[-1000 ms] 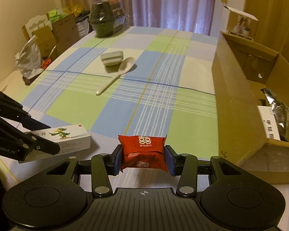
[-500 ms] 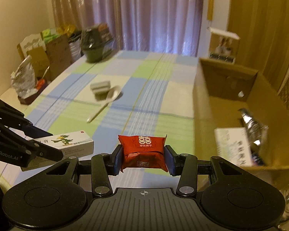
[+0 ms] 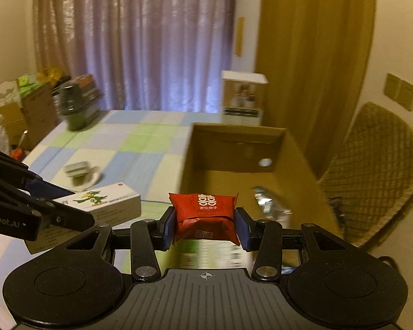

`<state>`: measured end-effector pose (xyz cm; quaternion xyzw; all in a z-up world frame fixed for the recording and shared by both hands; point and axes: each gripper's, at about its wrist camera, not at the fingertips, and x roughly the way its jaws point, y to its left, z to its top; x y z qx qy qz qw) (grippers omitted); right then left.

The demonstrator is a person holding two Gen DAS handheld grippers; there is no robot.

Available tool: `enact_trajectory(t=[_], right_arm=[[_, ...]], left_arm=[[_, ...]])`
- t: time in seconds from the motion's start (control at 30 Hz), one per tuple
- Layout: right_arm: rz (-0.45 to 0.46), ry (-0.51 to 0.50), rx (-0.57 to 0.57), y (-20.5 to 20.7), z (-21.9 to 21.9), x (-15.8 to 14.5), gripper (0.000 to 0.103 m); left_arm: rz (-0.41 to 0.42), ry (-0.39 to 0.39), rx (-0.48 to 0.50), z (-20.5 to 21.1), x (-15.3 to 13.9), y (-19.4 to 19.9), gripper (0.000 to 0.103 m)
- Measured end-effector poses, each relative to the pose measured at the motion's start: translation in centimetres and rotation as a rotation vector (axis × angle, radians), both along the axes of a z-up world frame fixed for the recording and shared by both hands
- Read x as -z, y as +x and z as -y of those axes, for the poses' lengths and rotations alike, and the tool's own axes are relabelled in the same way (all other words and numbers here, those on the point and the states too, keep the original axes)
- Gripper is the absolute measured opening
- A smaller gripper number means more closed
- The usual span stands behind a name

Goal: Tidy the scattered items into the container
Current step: 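Carry the candy packet and ointment box into the cardboard box and release them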

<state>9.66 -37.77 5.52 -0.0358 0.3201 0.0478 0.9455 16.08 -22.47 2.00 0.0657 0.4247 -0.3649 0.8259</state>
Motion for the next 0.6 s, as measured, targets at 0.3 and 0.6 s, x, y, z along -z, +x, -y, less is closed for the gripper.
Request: enact_trajectory(t=[0.3,0.6], right_arm=[[0.005,-0.014,0.057,0.8,5.0,-0.3,0.048],[-0.002,0.003,0.081,1.5,8.0,0.2,0.048]], left_arm=[[-0.056,-0.091,-0.041,6.5,0.1,0.8,0.033],[-0.075,-0.087,-0.079,9.3,1.2,1.2,0.033]])
